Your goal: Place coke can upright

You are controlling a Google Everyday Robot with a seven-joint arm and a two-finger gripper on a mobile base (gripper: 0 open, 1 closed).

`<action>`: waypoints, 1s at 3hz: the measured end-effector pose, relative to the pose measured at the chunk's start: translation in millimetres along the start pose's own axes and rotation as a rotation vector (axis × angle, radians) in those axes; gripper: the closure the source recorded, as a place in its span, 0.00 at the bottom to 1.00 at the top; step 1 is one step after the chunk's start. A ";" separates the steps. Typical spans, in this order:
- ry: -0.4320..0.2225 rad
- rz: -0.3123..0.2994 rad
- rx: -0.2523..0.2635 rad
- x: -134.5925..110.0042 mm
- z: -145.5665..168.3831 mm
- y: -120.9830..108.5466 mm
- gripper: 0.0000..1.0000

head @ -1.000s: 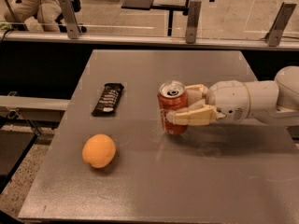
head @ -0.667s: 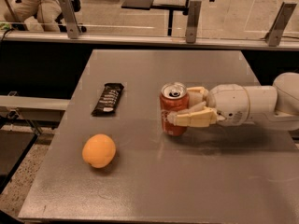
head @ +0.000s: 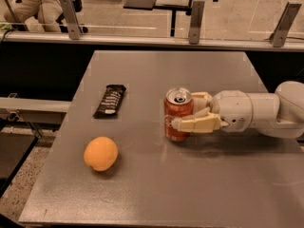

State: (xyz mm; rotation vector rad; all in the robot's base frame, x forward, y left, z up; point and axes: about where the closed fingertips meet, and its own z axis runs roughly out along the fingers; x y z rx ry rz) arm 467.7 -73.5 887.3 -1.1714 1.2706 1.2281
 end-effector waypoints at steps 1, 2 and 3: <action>-0.001 -0.001 -0.004 -0.6 2.1 0.4 0.12; 0.000 -0.002 -0.008 -1.4 4.2 0.8 0.00; 0.000 -0.002 -0.008 -1.4 4.2 0.8 0.00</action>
Offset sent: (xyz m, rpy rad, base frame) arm -0.0003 0.0023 0.0007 0.0008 -0.0013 0.0043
